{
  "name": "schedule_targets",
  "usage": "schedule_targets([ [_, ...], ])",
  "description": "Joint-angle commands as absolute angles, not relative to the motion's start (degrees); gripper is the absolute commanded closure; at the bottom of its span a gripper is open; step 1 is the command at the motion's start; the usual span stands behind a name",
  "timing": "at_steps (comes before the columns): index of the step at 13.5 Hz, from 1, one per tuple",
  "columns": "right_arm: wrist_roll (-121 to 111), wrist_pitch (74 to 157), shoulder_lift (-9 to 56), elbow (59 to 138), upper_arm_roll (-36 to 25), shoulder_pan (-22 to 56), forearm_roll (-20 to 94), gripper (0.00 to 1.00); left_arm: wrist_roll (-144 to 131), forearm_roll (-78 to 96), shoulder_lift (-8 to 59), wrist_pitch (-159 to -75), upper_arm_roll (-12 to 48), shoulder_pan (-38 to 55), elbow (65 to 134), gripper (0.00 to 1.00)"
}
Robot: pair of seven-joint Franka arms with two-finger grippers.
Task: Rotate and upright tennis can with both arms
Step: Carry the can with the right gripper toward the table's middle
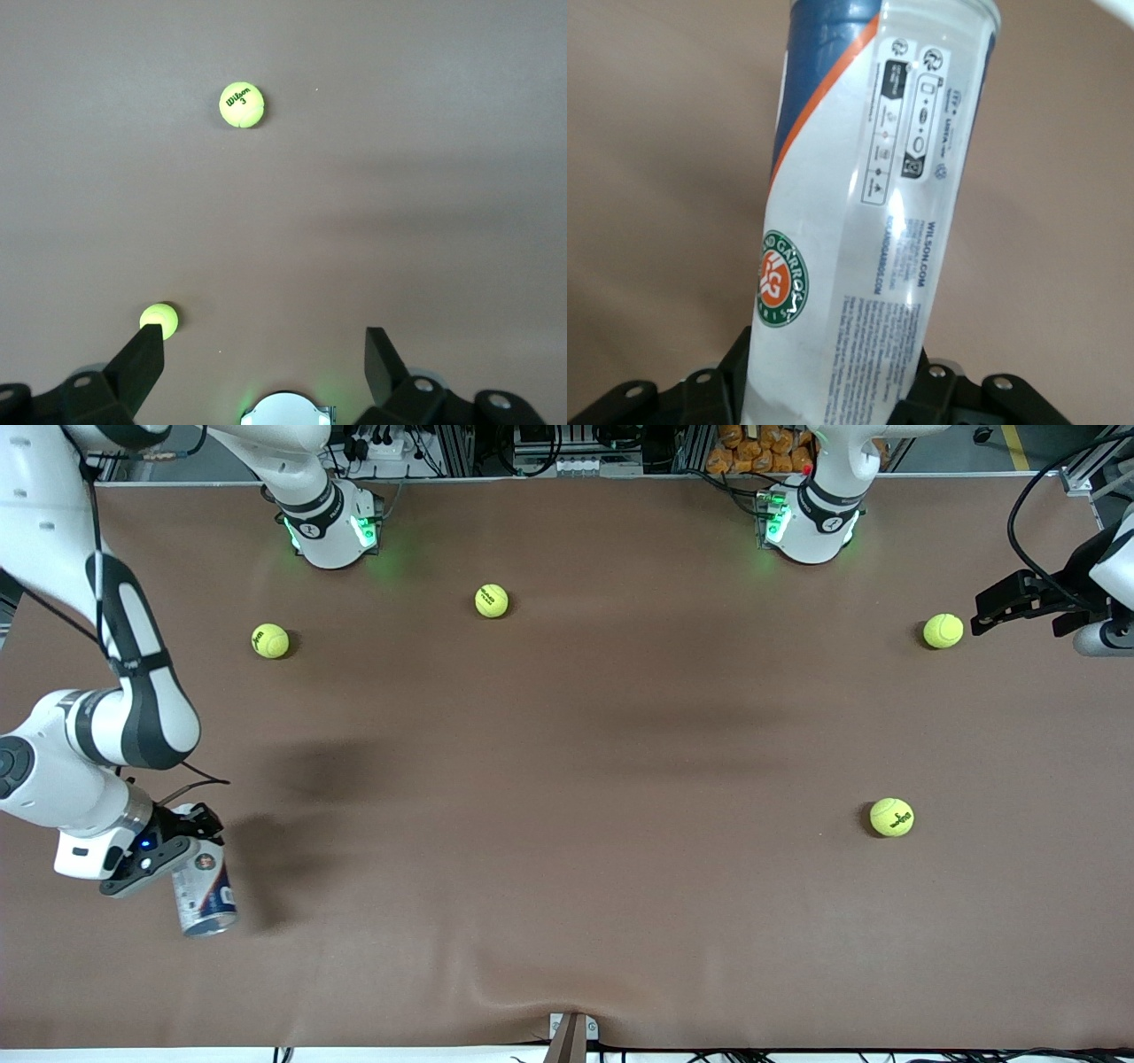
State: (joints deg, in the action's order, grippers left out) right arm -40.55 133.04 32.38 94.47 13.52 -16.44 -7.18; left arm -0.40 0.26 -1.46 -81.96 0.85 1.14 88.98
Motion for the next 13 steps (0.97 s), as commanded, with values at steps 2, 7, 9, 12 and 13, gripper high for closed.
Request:
schedule_targets([
  [2, -41.57, 131.48, 30.67, 94.57, 20.19, -11.43, -6.33, 0.34, 0.18, -0.26, -1.76, -81.21, 1.41, 0.44, 88.68, 0.00],
  [7, -41.57, 135.69, 35.24, 95.79, 34.97, -6.71, -6.42, 0.34, 0.17, -0.09, -1.76, -81.21, 1.41, 0.44, 88.68, 0.00],
  [9, -42.18, 136.49, 35.94, 96.85, 34.98, -1.95, -6.59, 0.34, 0.18, -0.09, -1.76, -81.21, 1.32, 0.44, 88.68, 0.00],
  [12, -44.47, 138.15, 39.10, 96.42, 35.16, 4.11, -8.17, 0.34, 0.18, 0.09, -1.67, -81.21, 1.23, 0.35, 88.68, 0.00],
  [13, -44.47, 139.12, 39.46, 96.50, 35.16, 5.87, -10.70, 0.34, 0.18, 0.17, -1.67, -81.21, 1.14, 0.35, 88.68, 0.00],
])
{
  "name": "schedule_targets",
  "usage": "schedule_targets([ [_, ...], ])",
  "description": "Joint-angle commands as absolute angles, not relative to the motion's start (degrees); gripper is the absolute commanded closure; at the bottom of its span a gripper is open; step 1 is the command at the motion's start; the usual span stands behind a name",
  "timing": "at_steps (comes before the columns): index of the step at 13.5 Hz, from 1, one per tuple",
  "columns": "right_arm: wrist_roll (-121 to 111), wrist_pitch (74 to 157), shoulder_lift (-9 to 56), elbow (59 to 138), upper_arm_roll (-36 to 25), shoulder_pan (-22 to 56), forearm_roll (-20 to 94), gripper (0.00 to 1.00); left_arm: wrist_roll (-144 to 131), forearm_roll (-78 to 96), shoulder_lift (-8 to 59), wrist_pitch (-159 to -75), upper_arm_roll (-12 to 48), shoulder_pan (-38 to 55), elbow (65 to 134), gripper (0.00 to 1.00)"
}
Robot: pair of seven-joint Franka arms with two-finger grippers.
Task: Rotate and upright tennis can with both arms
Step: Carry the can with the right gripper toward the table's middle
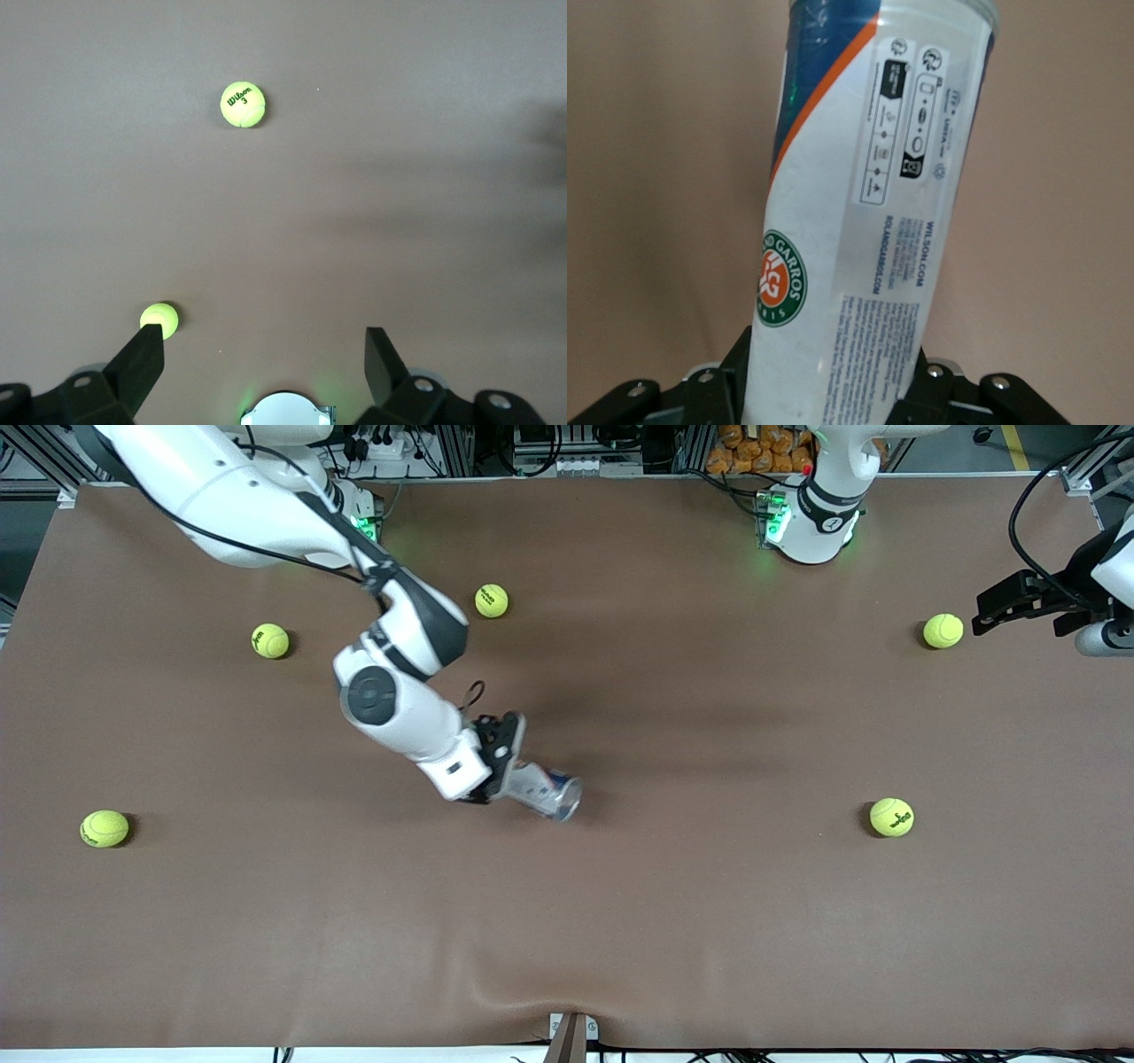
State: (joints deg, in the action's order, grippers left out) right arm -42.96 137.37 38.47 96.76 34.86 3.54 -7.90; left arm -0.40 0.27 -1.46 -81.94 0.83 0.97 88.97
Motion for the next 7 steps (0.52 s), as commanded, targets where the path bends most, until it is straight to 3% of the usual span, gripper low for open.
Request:
schedule_targets([
  [1, -44.65, 139.13, 39.72, 96.68, 35.16, 7.19, -12.98, 0.34, 0.18, 0.18, -1.58, -81.21, 1.14, 0.18, 88.68, 0.00],
  [6, -47.55, 138.60, 40.25, 99.57, 35.16, 8.96, -13.54, 0.32, 0.26, 0.35, -1.58, -81.21, 1.05, 0.18, 88.77, 0.00],
  [7, -47.55, 138.95, 40.34, 100.62, 34.90, 8.96, -13.54, 0.17, 0.26, 0.44, -1.58, -81.21, 0.97, 0.18, 88.77, 0.00],
])
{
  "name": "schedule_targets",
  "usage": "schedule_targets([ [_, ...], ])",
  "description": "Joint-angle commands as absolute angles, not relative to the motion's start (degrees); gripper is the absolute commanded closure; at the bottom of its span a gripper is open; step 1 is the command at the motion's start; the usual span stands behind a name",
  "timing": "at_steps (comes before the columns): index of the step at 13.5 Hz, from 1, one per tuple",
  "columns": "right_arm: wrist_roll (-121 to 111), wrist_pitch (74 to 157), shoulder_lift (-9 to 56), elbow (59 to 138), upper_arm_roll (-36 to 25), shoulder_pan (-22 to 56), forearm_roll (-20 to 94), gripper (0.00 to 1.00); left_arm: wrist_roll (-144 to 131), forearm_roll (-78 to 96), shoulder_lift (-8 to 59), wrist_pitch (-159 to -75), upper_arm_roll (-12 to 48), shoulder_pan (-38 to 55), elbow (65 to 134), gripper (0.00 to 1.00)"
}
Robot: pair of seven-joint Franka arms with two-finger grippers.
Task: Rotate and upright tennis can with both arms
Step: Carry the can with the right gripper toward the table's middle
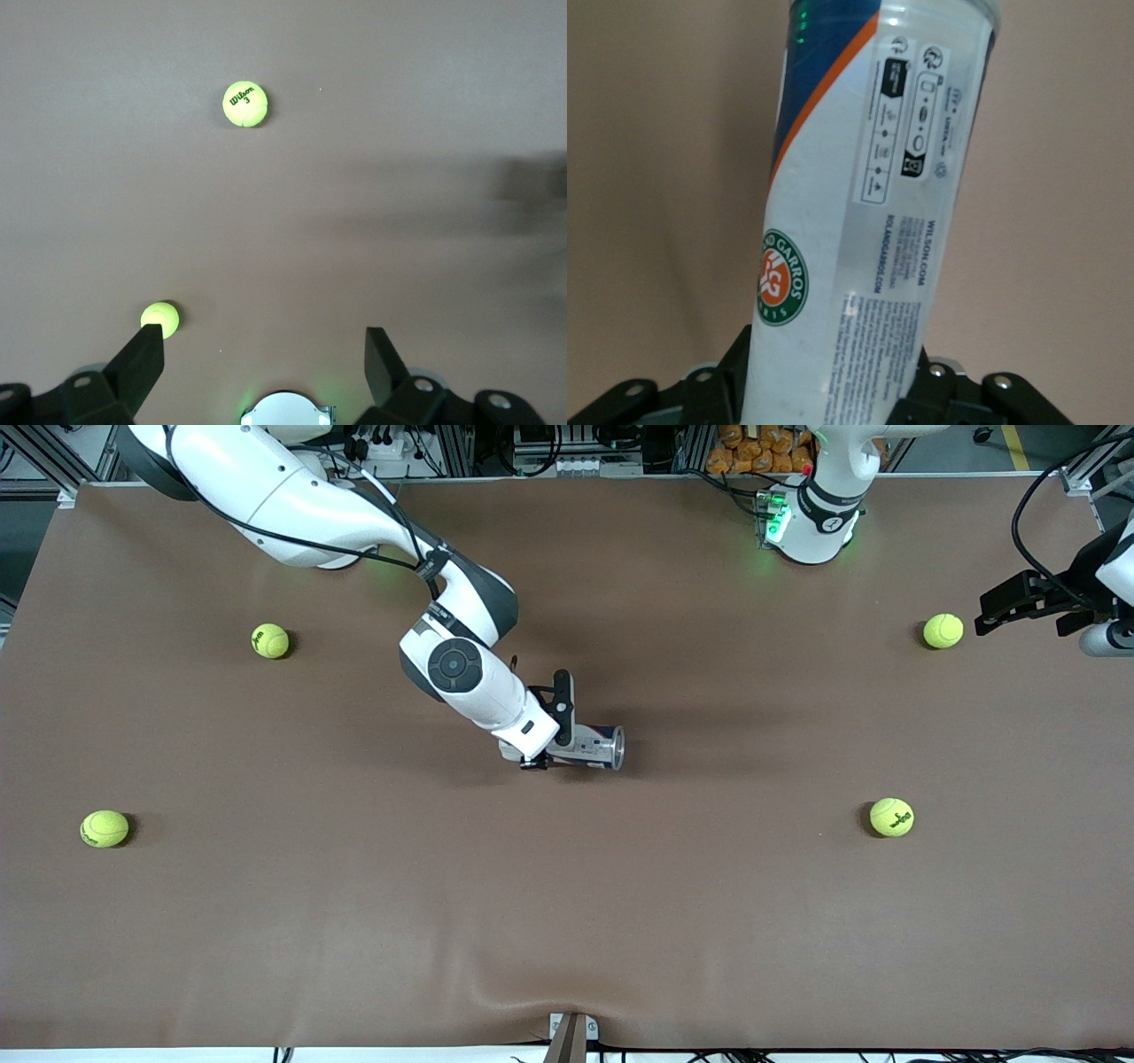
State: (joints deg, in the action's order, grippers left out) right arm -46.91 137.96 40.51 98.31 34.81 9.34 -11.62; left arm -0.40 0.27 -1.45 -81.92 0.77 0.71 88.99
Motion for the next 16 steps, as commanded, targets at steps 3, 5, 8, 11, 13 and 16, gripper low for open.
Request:
schedule_targets([
  [3, -47.55, 139.75, 40.34, 102.22, 34.63, 7.83, -13.54, 0.00, 0.26, 0.44, -1.49, -81.21, 0.97, 0.18, 88.77, 0.00],
  [5, -47.90, 139.66, 40.34, 102.48, 34.72, 7.73, -13.54, 0.00, 0.26, 0.53, -1.49, -81.21, 0.97, 0.18, 88.77, 0.00],
  [8, -47.73, 139.75, 39.90, 103.01, 34.89, 7.65, -13.27, 0.00, 0.26, 0.44, -1.49, -81.21, 0.97, 0.18, 88.77, 0.00],
  [11, -45.28, 139.05, 36.93, 102.83, 35.33, 7.21, -11.70, 0.00, 0.35, 0.61, -1.14, -81.30, 0.97, 0.18, 88.77, 0.00],
  [13, -40.02, 136.25, 33.68, 102.66, 35.33, 7.29, -10.99, 0.00, 0.35, 1.84, -0.79, -81.30, 0.97, 0.18, 88.68, 0.00],
  [16, -33.85, 128.52, 30.43, 100.55, 34.98, 7.12, -9.07, 0.00, 0.35, 6.92, 0.35, -81.30, 0.97, -1.31, 88.68, 0.00],
])
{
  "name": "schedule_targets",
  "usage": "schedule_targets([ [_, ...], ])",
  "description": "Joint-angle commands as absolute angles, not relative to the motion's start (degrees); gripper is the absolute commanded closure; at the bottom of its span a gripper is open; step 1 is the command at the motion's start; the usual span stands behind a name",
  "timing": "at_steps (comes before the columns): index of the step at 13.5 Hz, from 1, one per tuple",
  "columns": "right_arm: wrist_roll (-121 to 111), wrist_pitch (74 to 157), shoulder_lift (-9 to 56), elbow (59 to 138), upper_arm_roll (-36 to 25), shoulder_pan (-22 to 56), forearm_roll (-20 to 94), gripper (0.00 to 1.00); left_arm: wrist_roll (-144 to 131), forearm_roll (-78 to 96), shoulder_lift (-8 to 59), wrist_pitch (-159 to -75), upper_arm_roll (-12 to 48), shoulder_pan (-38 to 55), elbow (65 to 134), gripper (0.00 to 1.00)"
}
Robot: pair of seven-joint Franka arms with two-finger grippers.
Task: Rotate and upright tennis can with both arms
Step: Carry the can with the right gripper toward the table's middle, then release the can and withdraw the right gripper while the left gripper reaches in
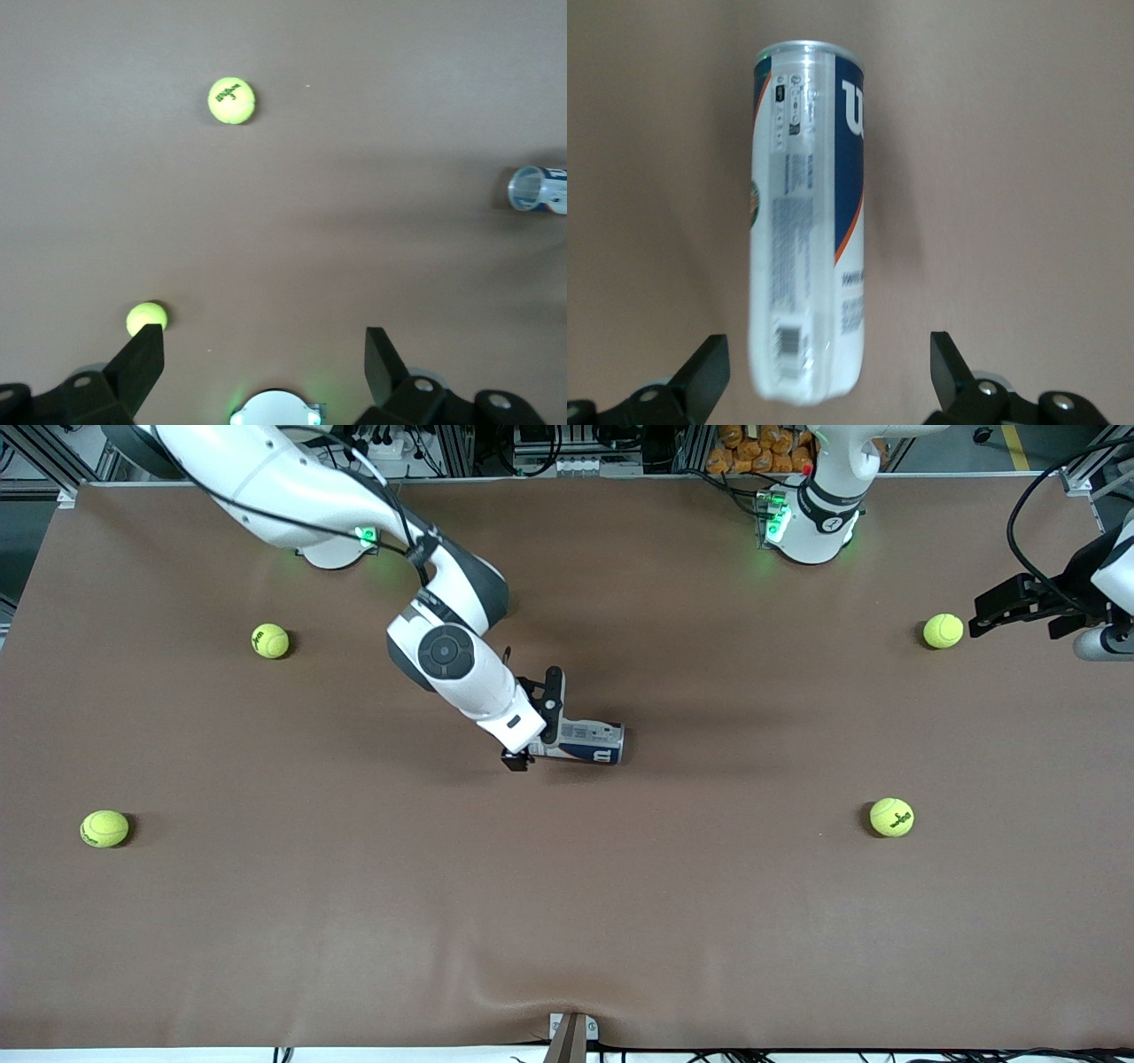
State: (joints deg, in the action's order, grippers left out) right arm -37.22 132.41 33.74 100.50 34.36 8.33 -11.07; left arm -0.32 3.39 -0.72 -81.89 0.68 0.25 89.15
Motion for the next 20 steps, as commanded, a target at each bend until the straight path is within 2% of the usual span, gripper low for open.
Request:
schedule_targets([
  [1, -31.66, 127.02, 28.41, 100.29, 34.28, 7.73, -7.23, 0.00, 0.35, 9.38, 1.13, -81.30, 0.97, -1.41, 88.77, 0.00],
  [6, -19.18, 118.93, 23.47, 98.36, 28.75, 9.14, -6.42, 0.00, 0.70, 16.95, 4.74, -82.26, 0.97, -1.41, 88.86, 0.00],
  [10, -13.37, 118.65, 19.52, 98.44, 21.11, 9.85, -6.15, 0.00, 2.89, 24.85, 8.17, -84.98, 1.14, -1.23, 89.91, 0.00],
  [12, -12.83, 113.50, 16.10, 98.44, 16.28, 8.27, -5.37, 0.00, 6.13, 29.25, 9.05, -87.09, 1.14, -1.32, 91.83, 0.00],
  [14, -12.74, 110.14, 12.67, 98.09, 9.61, 6.52, 3.29, 0.00, 10.18, 34.07, 9.66, -91.03, 1.14, -1.32, 95.34, 0.00],
  [16, -12.75, 108.47, 10.82, 98.09, 7.30, 2.66, 9.91, 0.00, 13.69, 37.78, 11.85, -93.07, 1.23, -1.06, 96.59, 0.00],
  [20, -13.36, 95.32, 6.43, 94.67, -0.16, 0.79, 9.84, 0.00, 21.24, 47.95, 17.04, -95.61, 1.49, -0.79, 99.65, 0.00],
])
